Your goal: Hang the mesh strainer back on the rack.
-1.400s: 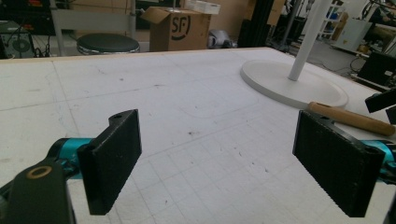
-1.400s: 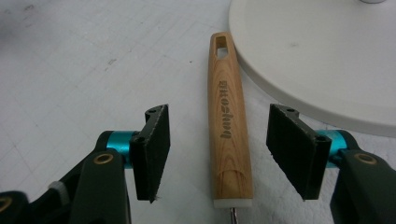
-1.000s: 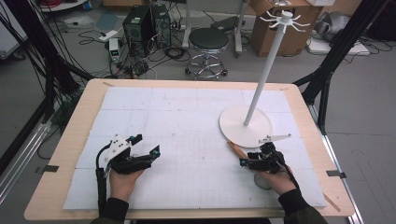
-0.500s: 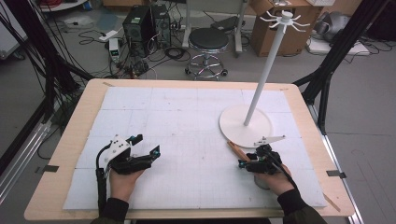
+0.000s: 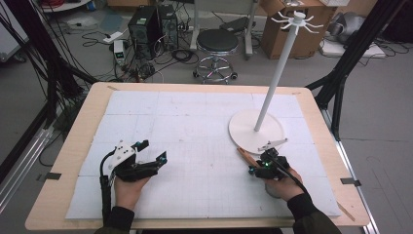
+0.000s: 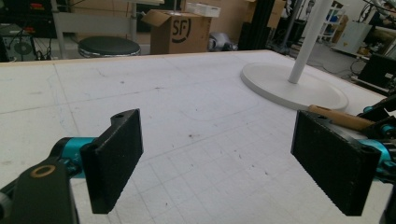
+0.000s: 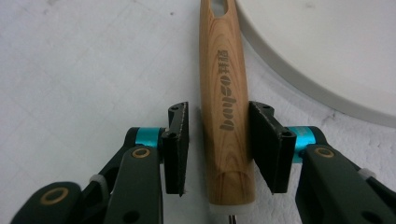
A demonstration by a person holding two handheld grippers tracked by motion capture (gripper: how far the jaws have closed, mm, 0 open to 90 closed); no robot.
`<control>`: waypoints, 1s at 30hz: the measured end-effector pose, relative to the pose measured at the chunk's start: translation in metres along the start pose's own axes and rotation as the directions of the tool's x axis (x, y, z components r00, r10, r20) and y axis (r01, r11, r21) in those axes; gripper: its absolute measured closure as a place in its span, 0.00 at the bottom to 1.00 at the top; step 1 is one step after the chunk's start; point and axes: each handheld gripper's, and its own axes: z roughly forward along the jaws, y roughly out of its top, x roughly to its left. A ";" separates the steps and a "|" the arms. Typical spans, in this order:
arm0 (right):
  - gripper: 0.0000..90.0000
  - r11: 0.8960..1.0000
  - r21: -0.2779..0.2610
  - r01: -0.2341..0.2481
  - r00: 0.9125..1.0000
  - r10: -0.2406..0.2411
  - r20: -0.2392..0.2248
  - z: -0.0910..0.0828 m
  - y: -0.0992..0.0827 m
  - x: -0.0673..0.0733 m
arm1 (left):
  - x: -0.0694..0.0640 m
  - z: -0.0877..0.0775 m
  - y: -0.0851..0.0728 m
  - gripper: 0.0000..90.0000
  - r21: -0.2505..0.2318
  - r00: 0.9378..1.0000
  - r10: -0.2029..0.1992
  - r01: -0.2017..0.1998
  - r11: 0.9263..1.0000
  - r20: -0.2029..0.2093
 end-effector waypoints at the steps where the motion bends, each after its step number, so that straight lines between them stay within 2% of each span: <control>1: 0.66 1.000 0.018 0.006 1.000 -0.006 0.002 0.000 0.003 0.001 | 0.000 0.000 0.000 0.19 0.000 1.000 0.000 0.000 1.000 0.000; 2: 0.66 1.000 0.018 0.006 1.000 -0.006 0.002 0.000 0.003 0.001 | 0.000 0.000 0.000 0.19 -0.002 1.000 0.001 -0.001 1.000 -0.001; 3: 0.66 0.999 0.051 0.017 1.000 -0.017 -0.005 0.001 0.007 0.000 | 0.000 0.000 0.000 0.19 -0.003 1.000 0.000 0.000 1.000 -0.001; 5: 0.66 0.998 0.065 0.023 1.000 -0.022 -0.013 0.001 0.009 -0.002 | -0.001 0.001 0.000 0.19 -0.003 1.000 -0.001 0.001 1.000 0.003; 6: 0.66 0.994 0.107 0.026 0.999 -0.023 -0.022 0.001 0.014 -0.001 | -0.001 0.001 0.000 0.19 -0.002 1.000 -0.001 0.001 1.000 0.004; 7: 0.66 0.994 0.107 0.026 0.999 -0.023 -0.022 0.001 0.014 -0.001 | -0.001 0.001 0.000 0.19 -0.002 1.000 -0.001 0.001 1.000 0.004; 9: 0.67 0.987 0.153 0.038 0.999 -0.034 -0.031 0.002 0.020 -0.002 | -0.001 0.001 0.000 0.19 -0.004 1.000 -0.001 0.001 1.000 0.006; 12: 0.69 0.986 0.163 0.044 0.998 -0.037 -0.040 0.002 0.022 -0.003 | -0.001 0.001 0.000 0.20 -0.006 1.000 -0.001 0.001 1.000 0.007; 15: 0.72 0.985 0.161 0.066 0.998 -0.061 -0.035 0.002 0.022 -0.002 | -0.001 0.000 0.000 0.20 -0.006 1.000 0.001 -0.001 1.000 0.007; 16: 0.75 0.984 0.155 0.082 0.996 -0.079 -0.030 0.002 0.021 -0.002 | -0.001 0.000 0.000 0.20 -0.006 1.000 0.001 -0.001 1.000 0.007; 18: 0.75 0.985 0.151 0.086 0.996 -0.082 -0.033 0.002 0.021 -0.001 | -0.001 0.000 0.000 0.20 -0.007 1.000 0.001 -0.001 1.000 0.007; 22: 0.76 0.990 0.089 0.111 0.993 -0.108 -0.037 0.001 0.013 -0.002 | 0.000 0.000 0.000 0.20 -0.006 1.000 -0.003 0.003 1.000 0.002; 23: 0.76 0.989 0.052 0.140 0.990 -0.139 -0.024 0.000 0.009 -0.002 | 0.000 0.000 0.000 0.20 -0.007 1.000 -0.003 0.003 1.000 0.001; 24: 0.76 0.989 0.052 0.140 0.990 -0.139 -0.024 0.000 0.009 -0.002 | 0.000 0.000 0.000 0.20 -0.009 1.000 -0.002 0.002 1.000 0.001; 26: 0.76 0.988 0.008 0.153 0.988 -0.153 -0.010 -0.001 0.002 0.000 | 0.000 0.000 0.001 0.20 -0.009 1.000 0.003 -0.003 1.000 -0.002; 30: 0.76 0.989 -0.061 0.135 0.991 -0.135 -0.007 -0.002 -0.007 -0.001 | 0.000 0.000 0.000 0.20 -0.009 1.000 0.001 -0.001 1.000 -0.002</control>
